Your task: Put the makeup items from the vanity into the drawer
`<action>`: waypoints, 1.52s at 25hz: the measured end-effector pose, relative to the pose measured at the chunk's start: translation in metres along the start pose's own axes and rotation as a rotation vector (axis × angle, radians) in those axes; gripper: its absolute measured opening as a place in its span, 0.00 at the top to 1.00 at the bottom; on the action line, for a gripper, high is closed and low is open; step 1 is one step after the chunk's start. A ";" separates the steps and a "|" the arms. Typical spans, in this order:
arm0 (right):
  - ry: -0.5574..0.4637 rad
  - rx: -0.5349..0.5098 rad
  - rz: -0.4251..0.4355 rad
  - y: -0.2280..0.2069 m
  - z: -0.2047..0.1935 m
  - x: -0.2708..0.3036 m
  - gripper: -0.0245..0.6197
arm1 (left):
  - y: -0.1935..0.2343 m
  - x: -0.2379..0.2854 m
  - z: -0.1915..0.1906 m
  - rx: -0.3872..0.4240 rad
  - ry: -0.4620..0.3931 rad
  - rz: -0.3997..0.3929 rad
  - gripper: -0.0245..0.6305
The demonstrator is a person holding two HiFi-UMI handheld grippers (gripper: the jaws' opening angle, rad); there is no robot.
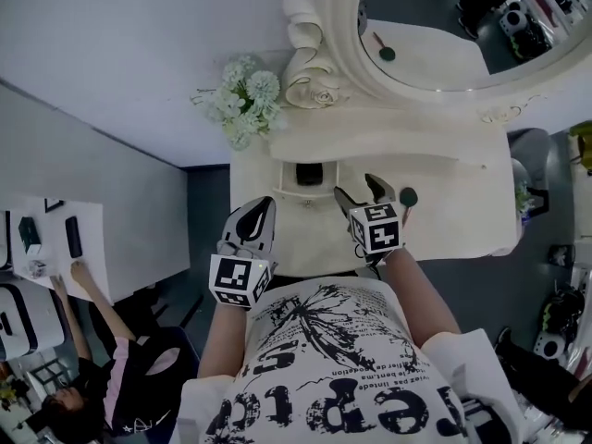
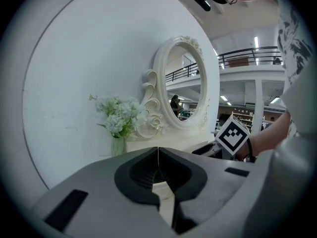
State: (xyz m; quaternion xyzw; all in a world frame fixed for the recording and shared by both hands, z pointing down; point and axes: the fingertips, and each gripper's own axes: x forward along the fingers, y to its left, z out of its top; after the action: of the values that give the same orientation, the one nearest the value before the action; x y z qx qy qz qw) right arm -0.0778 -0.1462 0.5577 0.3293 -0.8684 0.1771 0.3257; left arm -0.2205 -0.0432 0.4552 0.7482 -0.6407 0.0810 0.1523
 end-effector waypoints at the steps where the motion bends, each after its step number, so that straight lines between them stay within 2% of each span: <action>1: 0.001 0.009 -0.017 -0.009 -0.004 -0.004 0.46 | -0.005 0.005 0.001 0.004 0.002 -0.014 0.93; 6: 0.025 0.075 -0.115 -0.061 -0.034 -0.028 0.46 | -0.040 0.038 0.003 0.027 0.017 -0.101 0.93; 12: 0.108 0.161 -0.220 -0.132 -0.082 -0.045 0.46 | -0.088 0.075 0.003 0.038 0.037 -0.183 0.93; 17: 0.170 0.211 -0.227 -0.165 -0.110 -0.039 0.46 | -0.111 0.097 -0.006 0.031 0.072 -0.198 0.93; 21: 0.216 0.209 -0.180 -0.167 -0.124 -0.029 0.46 | -0.121 0.106 -0.014 0.021 0.102 -0.192 0.93; 23: 0.222 0.197 -0.165 -0.167 -0.126 -0.024 0.46 | -0.123 0.110 -0.017 0.020 0.109 -0.188 0.93; 24: 0.222 0.189 -0.171 -0.169 -0.126 -0.024 0.50 | -0.123 0.111 -0.017 0.019 0.112 -0.186 0.93; 26: 0.223 0.176 -0.189 -0.173 -0.126 -0.024 0.68 | -0.123 0.113 -0.019 0.019 0.118 -0.184 0.93; 29: 0.211 0.167 -0.207 -0.179 -0.121 -0.026 0.80 | -0.122 0.113 -0.019 0.022 0.118 -0.179 0.93; 34: 0.156 0.151 -0.224 -0.177 -0.097 -0.037 0.81 | -0.117 0.108 -0.012 0.027 0.099 -0.179 0.93; 38: 0.096 0.120 -0.200 -0.158 -0.063 -0.039 0.81 | -0.104 0.097 -0.003 0.028 0.072 -0.164 0.93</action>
State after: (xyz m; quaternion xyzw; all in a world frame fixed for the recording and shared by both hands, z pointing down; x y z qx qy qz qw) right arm 0.0808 -0.2094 0.5918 0.4244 -0.8023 0.2112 0.3627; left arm -0.1018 -0.1193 0.4763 0.7968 -0.5702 0.1043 0.1709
